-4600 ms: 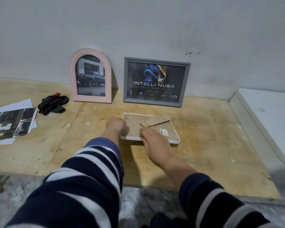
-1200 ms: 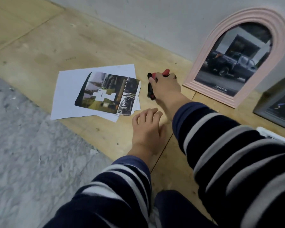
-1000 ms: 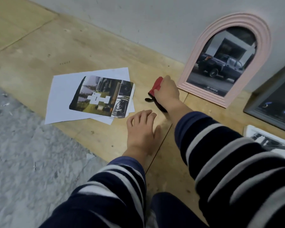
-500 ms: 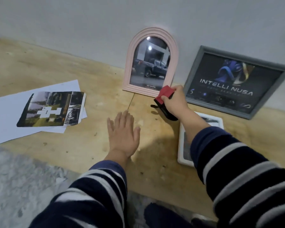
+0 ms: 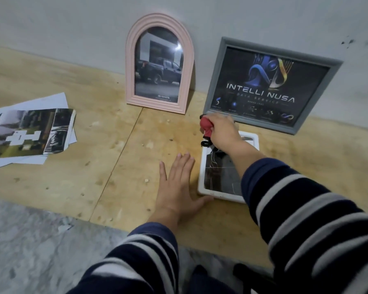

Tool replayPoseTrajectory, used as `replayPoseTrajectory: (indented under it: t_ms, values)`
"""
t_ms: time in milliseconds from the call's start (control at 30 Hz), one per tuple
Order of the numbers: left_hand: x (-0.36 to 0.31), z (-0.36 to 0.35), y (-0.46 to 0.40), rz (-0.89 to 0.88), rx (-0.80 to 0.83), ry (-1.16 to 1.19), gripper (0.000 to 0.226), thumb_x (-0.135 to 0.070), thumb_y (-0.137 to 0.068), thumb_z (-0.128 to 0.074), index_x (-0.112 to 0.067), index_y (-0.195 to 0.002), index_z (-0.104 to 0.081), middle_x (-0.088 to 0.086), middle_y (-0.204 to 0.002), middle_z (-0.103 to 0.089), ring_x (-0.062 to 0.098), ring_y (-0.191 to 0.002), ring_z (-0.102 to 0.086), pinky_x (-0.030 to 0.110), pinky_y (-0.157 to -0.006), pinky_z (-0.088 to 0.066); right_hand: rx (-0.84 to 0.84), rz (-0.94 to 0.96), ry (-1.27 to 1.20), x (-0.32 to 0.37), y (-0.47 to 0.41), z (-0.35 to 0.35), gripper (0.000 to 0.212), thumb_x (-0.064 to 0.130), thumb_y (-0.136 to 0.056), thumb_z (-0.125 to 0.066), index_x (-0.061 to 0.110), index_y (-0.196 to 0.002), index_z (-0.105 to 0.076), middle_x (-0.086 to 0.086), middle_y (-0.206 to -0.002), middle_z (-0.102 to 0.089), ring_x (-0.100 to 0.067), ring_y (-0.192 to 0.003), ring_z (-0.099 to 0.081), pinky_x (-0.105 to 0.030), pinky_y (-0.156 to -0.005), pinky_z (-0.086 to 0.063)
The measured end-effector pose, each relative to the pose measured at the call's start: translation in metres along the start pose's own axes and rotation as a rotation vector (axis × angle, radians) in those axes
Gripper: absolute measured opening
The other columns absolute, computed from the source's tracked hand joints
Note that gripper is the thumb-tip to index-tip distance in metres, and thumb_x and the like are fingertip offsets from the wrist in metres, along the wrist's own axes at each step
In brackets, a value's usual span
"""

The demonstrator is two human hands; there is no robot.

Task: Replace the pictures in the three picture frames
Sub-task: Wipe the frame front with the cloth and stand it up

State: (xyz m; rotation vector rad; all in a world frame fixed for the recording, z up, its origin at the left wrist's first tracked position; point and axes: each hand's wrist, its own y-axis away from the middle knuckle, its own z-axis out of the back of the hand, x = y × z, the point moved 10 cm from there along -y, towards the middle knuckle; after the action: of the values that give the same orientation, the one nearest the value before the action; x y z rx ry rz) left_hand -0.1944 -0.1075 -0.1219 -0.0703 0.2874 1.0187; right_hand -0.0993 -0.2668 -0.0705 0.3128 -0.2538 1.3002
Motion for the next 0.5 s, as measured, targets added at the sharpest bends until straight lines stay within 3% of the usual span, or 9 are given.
replayPoseTrajectory:
  t_ms: [100, 200, 300, 500]
  values:
    - [0.0, 0.0, -0.002, 0.021, 0.009, -0.022, 0.114, -0.087, -0.068, -0.038, -0.025, -0.152, 0.005, -0.006, -0.16, 0.017, 0.015, -0.146, 0.021, 0.059, -0.114, 0.012, 0.094, 0.053, 0.122, -0.002, -0.004, -0.023, 0.063, -0.006, -0.086, -0.047, 0.03, -0.139, -0.048, 0.011, -0.148, -0.041, -0.026, -0.119, -0.036, -0.041, -0.101, -0.035]
    - [-0.001, -0.001, -0.002, 0.028, 0.014, -0.028, 0.112, -0.085, -0.069, -0.041, -0.026, -0.151, 0.009, -0.005, -0.158, 0.023, 0.017, -0.145, 0.024, 0.061, -0.113, 0.012, 0.088, 0.109, 0.086, -0.002, -0.002, -0.03, 0.054, -0.007, -0.085, -0.046, 0.031, -0.119, -0.062, 0.01, -0.133, -0.054, -0.025, -0.111, -0.037, -0.043, -0.098, -0.037]
    - [0.001, 0.001, -0.002, 0.046, 0.0, -0.026, 0.112, -0.085, -0.069, -0.041, -0.026, -0.15, 0.009, -0.004, -0.157, 0.023, 0.019, -0.145, 0.024, 0.061, -0.113, 0.011, 0.1, 0.15, 0.007, 0.0, 0.007, -0.038, 0.046, -0.006, -0.079, -0.043, 0.031, -0.099, -0.063, 0.006, -0.113, -0.061, -0.023, -0.105, -0.037, -0.04, -0.097, -0.039]
    - [0.003, 0.002, 0.0, 0.072, -0.054, 0.007, 0.114, -0.087, -0.063, -0.037, -0.027, -0.146, 0.013, -0.002, -0.158, 0.018, 0.02, -0.147, 0.018, 0.06, -0.113, 0.013, 0.148, 0.226, -0.059, 0.01, 0.049, -0.046, 0.042, -0.008, -0.081, -0.045, 0.025, -0.094, -0.067, 0.011, -0.107, -0.064, -0.016, -0.098, -0.031, -0.033, -0.097, -0.035]
